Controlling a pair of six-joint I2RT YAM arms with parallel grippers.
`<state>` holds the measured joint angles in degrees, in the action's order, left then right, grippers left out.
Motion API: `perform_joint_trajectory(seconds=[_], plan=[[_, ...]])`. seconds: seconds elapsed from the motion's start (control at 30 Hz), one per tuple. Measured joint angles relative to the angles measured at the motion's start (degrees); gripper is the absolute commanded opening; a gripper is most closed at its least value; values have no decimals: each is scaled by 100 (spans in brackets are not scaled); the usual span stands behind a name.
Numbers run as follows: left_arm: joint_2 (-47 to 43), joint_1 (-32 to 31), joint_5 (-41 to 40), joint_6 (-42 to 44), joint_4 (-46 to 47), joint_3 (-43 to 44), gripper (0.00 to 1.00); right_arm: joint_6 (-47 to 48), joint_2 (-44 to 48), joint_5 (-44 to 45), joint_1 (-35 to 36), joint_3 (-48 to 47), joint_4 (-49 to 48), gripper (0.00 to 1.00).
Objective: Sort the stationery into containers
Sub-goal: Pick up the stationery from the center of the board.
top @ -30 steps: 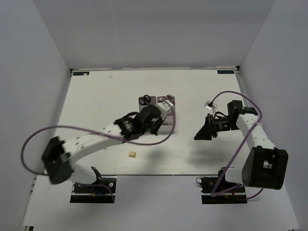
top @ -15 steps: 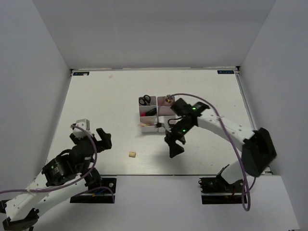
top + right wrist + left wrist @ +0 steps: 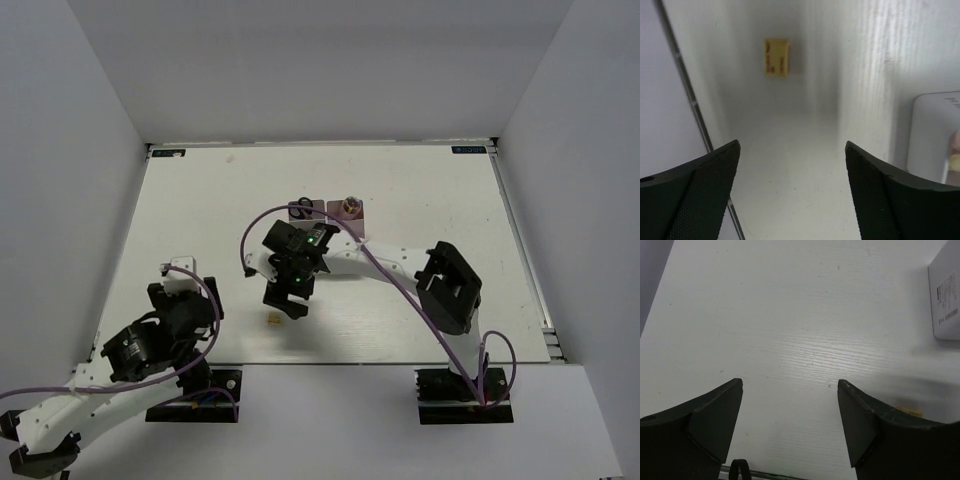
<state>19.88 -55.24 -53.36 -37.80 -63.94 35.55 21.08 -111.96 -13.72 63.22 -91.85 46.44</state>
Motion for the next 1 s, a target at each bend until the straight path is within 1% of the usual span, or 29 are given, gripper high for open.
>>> perform_joint_trajectory(seconds=[0.03,0.07,0.1,0.13,0.17,0.23,0.27,0.3,0.33,0.4,0.43,0.57,0.6,0.63,0.77,0.83,1.0], plan=[[-26,0,-87,-35,-59,0,75,-142,-81,111,35,-87,-61,82],[-79,0,-170,-76,-109,0,66,-275,-153,258,66,-144,-131,74],[-155,0,-243,-129,-162,-2,59,-400,-225,431,109,-195,-192,69],[-262,0,-319,-157,-208,-15,59,-529,-310,595,177,-258,-214,66],[-407,0,-389,-190,-256,-28,59,-649,-428,800,260,-348,-219,66],[-675,0,-492,-227,-308,-48,68,-859,-691,1110,444,-595,-225,59],[-817,0,-533,-234,-317,-59,71,-925,-828,1220,535,-721,-240,57],[-931,0,-577,-247,-323,-66,74,-1003,-935,1300,610,-817,-254,52],[-1038,0,-616,-262,-326,-70,74,-1056,-1019,1373,675,-883,-273,50],[-1156,0,-667,-275,-334,-76,75,-1167,-1128,1530,846,-929,-295,50],[-1185,0,-693,-275,-332,-90,75,-1200,-1163,1624,907,-931,-297,47],[-1143,0,-723,-299,-350,-107,75,-1300,-1285,1851,1088,-990,-297,47],[-1128,0,-728,-308,-356,-107,75,-1309,-1311,1873,1102,-1010,-302,49],[-1108,0,-728,-317,-361,-107,75,-1316,-1331,1884,1102,-1012,-308,54],[-1075,0,-728,-317,-361,-107,76,-1316,-1368,1895,1088,-1012,-306,64],[-1075,0,-728,-317,-361,-107,76,-1303,-1399,1895,1064,-1014,-310,64],[-1075,0,-726,-317,-361,-107,76,-1285,-1547,1801,1027,-1019,-310,56]])
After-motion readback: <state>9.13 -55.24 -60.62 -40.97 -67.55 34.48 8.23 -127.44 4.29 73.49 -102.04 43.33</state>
